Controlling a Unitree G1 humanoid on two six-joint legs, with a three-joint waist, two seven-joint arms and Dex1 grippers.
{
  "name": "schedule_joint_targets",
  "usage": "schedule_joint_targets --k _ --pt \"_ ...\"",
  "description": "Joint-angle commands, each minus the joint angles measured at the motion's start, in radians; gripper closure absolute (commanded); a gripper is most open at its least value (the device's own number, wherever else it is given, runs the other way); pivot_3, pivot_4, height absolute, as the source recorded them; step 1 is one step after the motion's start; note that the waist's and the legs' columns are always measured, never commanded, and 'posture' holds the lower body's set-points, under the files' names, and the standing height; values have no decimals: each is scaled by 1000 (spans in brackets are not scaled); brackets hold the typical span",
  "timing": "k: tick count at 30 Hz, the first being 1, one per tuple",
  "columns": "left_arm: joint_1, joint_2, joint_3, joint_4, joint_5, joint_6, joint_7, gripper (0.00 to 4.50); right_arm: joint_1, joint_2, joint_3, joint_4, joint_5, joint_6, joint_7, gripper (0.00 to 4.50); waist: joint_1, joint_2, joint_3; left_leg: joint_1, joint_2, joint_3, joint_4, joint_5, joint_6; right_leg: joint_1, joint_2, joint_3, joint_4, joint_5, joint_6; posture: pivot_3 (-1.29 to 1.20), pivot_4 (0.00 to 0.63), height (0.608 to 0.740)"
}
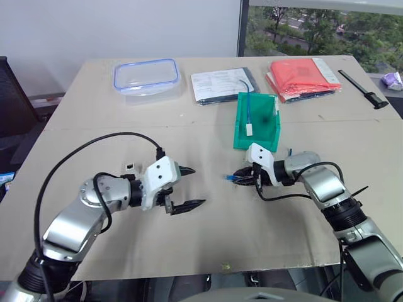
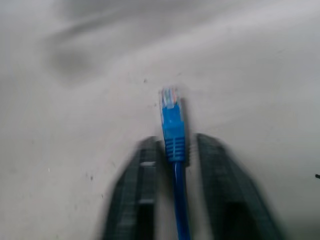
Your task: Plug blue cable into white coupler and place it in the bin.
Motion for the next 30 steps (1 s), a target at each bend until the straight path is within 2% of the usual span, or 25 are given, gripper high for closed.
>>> schedule_joint_targets --k 1,3,4,8,10,14,18,21,25,27,29,30 --pt "-53 -32 -55 38 64 -20 22 0 37 -26 -102 -128 82 11 -21 1426 3 0 0 0 0 0 0 0 0 0 0 0 0 0 0 0 150 737" --pt "-106 -66 -97 96 87 -32 12 0 94 -24 -188 -206 154 14 -50 425 7 0 0 -1 -1 0 0 0 0 0 0 0 0 0 0 0 150 737" --pt "-131 -81 -117 127 97 -47 -1 0 127 -29 -220 -245 182 12 -56 115 14 0 0 -1 -1 0 0 0 0 0 0 0 0 0 0 0 150 737" --pt "-228 -150 -196 262 122 -93 -72 0 313 -52 -311 -363 258 -43 -61 115 18 -1 0 -1 -2 -1 0 0 0 0 1 -1 0 0 0 0 150 737" --pt "-285 -187 -241 344 160 -122 -95 0 430 -69 -336 -401 259 -94 -64 115 31 -2 -1 -2 -3 -2 0 0 0 0 0 -4 0 0 0 0 150 737" --pt "-357 -241 -279 462 203 -191 -138 0 588 -81 -375 -420 251 -202 -86 115 11 -2 -1 -1 -3 -1 1 0 0 0 1 -2 0 0 1 0 150 737" --pt "-410 -286 -308 559 233 -247 -179 0 688 -94 -394 -410 214 -291 -120 115 13 -2 -1 -1 -3 -2 4 0 0 1 2 -1 2 0 1 0 150 737" --pt "-422 -294 -315 586 244 -261 -211 702 712 -91 -394 -414 217 -314 -149 0 11 -2 -1 -1 -2 -2 7 0 0 1 2 0 5 -1 1 0 150 737" --pt "-421 -276 -315 583 248 -239 -250 2415 727 -90 -387 -426 225 -321 -180 0 16 -2 -1 -1 -2 -2 10 0 0 1 2 -1 6 -1 0 0 150 737" --pt "-419 -271 -314 582 250 -235 -260 3587 731 -92 -384 -427 230 -322 -189 0 16 -3 -1 -1 -2 -2 10 0 0 1 2 -1 6 -1 0 0 150 737" --pt "-416 -268 -311 585 253 -230 -263 4478 742 -91 -383 -442 263 -287 -193 0 16 -3 -1 -2 -2 -2 11 0 1 1 2 0 6 -1 0 0 150 737" --pt "-413 -272 -304 584 246 -223 -261 4478 751 -94 -382 -457 293 -255 -192 0 16 -3 -1 -2 -1 -2 11 0 1 1 2 0 6 -1 0 0 150 737"
